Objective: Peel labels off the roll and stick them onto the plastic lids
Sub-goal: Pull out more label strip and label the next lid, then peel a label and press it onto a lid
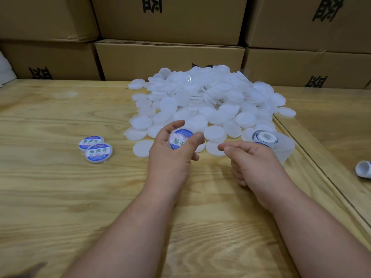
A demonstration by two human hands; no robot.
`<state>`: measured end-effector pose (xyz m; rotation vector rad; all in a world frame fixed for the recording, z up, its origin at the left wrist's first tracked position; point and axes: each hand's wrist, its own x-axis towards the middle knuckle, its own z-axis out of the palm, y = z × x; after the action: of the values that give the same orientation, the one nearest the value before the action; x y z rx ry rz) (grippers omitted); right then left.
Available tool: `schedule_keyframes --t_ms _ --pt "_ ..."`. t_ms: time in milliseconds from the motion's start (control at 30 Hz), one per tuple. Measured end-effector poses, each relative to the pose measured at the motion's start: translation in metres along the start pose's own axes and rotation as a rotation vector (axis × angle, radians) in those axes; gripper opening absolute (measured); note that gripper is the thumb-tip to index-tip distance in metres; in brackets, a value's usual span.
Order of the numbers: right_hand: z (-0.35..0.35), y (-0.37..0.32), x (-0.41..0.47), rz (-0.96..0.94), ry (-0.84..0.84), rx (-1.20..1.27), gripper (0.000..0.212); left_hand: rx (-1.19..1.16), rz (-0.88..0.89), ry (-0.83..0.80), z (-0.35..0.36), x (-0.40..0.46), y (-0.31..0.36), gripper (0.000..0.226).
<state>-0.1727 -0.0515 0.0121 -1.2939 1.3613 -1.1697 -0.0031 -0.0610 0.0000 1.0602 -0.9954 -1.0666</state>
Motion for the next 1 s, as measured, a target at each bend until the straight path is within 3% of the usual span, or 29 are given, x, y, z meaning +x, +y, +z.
schedule_keyframes --t_ms 100,233,433,567,633,700,767,867,933,1000 --pt "0.002 0.003 0.002 -0.011 0.022 -0.022 0.019 0.013 -0.039 0.023 0.001 0.0 0.004 0.016" --pt "0.0 0.007 0.003 -0.015 0.037 -0.017 0.02 -0.001 -0.083 0.127 -0.008 0.008 0.01 0.033" --pt "-0.001 0.013 0.006 -0.019 0.019 -0.025 0.018 -0.335 0.017 0.581 -0.049 0.03 0.017 0.019" --pt "-0.001 0.016 0.006 -0.037 0.01 -0.043 0.016 -0.682 0.021 0.838 -0.079 0.042 0.025 0.046" --pt "-0.001 0.016 0.007 -0.045 0.009 -0.048 0.015 -0.863 -0.038 0.808 -0.09 0.043 0.027 0.047" --pt "-0.001 0.017 0.007 -0.047 0.002 -0.043 0.014 -0.947 -0.115 0.737 -0.098 0.043 0.027 0.065" --pt "0.0 0.016 0.006 -0.052 -0.005 -0.041 0.014 -0.939 -0.147 0.69 -0.099 0.041 0.025 0.074" --pt "0.001 0.014 0.004 -0.052 -0.002 -0.027 0.013 -0.771 -0.051 0.729 -0.087 0.038 0.024 0.053" --pt "0.002 0.011 0.003 -0.045 0.012 -0.034 0.014 -0.498 -0.002 0.767 -0.077 0.036 0.024 0.044" --pt "0.003 0.009 0.002 -0.05 0.034 -0.039 0.014 -0.168 0.063 0.685 -0.068 0.034 0.022 0.032"
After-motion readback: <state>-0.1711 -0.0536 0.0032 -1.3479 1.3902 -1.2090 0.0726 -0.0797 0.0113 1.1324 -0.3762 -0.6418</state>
